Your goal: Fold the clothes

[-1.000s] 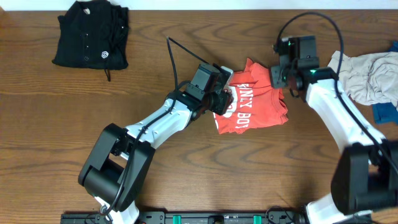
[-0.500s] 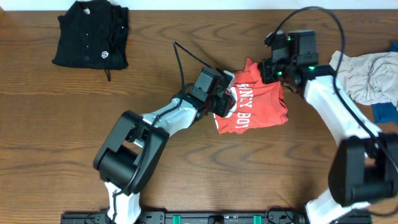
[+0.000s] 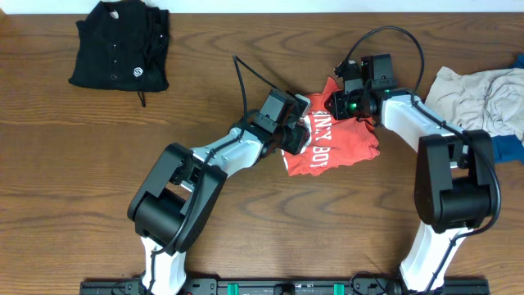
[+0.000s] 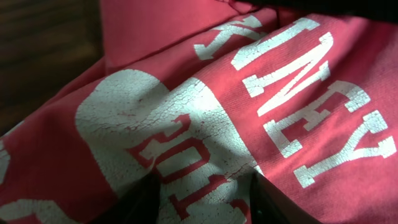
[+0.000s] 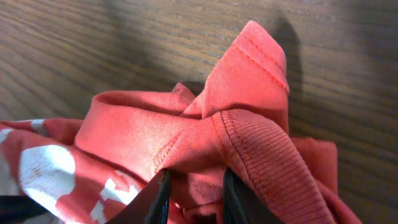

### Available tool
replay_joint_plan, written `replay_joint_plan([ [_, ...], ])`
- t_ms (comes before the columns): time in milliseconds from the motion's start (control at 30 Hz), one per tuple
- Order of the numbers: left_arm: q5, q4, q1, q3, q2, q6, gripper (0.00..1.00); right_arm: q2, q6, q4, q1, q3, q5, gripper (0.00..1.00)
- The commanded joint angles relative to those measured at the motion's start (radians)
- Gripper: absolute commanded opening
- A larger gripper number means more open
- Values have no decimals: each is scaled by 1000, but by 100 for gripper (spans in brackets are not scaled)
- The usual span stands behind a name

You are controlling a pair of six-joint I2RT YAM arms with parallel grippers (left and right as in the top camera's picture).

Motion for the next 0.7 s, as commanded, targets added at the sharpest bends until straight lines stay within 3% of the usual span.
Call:
replay_joint_plan([
  [0,-126,-56,28,-28,44,-82,48,70,4,10,-18,-6,99,29],
  [133,-125,-68,48,-28,44,-92,48,87,2,45,-32,-6,153,32],
  [233,-125,-66,49,-28,44,-92,48,86,-8,92,-42,-6,162,49],
  [433,-125,-67,49,-28,44,-92,48,26,-7,85,-50,25,228,61],
  [567,-125,-66,49,-28,40,-92,48,-109,-7,39,-50,52,228,64],
  [667,-125,-69,48,-28,20,-91,48,-240,-7,-8,-49,58,227,62],
])
